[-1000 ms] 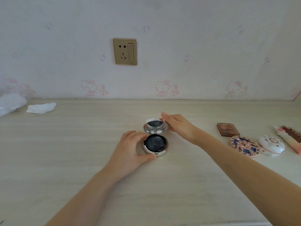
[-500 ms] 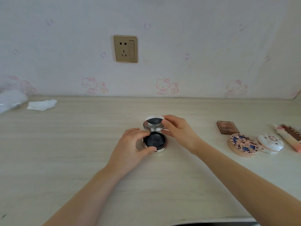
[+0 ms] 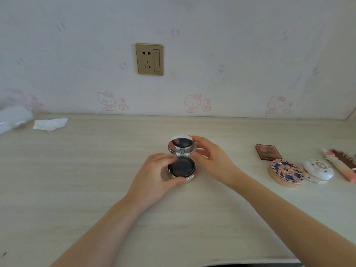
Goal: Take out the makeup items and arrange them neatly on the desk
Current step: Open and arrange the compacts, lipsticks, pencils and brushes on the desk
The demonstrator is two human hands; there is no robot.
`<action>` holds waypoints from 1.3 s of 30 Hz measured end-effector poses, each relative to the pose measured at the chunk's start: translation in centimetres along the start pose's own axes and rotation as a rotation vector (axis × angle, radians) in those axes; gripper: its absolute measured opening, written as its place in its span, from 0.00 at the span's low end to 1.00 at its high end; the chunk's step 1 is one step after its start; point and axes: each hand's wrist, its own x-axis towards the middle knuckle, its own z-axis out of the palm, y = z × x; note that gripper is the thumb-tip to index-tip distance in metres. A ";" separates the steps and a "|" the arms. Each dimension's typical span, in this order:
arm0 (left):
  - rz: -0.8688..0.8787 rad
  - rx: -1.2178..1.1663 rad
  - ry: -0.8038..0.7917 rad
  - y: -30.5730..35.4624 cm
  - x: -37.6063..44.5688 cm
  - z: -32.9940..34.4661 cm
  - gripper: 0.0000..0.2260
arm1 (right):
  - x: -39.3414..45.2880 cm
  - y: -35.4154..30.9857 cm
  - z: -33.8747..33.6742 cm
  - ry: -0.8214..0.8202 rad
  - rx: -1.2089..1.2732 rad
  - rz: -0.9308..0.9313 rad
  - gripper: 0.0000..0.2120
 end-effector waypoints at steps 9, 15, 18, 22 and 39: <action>0.042 0.090 -0.003 0.6 -0.1 0.2 0.23 | -0.7 0.4 0.1 0.022 -0.001 0.056 0.24; 0.062 0.170 -0.026 0.9 -0.2 0.6 0.27 | -3.0 1.3 1.5 0.063 -0.306 -0.014 0.34; 0.052 0.130 -0.107 0.6 -0.4 0.3 0.30 | -3.6 1.6 1.5 0.042 -0.360 -0.102 0.28; 0.069 0.097 -0.114 0.1 -0.3 -0.2 0.23 | -3.3 1.9 1.3 0.016 -0.418 -0.163 0.21; 0.047 0.114 -0.074 -3.7 6.5 -0.3 0.20 | 5.6 3.1 1.5 -0.067 -0.540 -0.237 0.22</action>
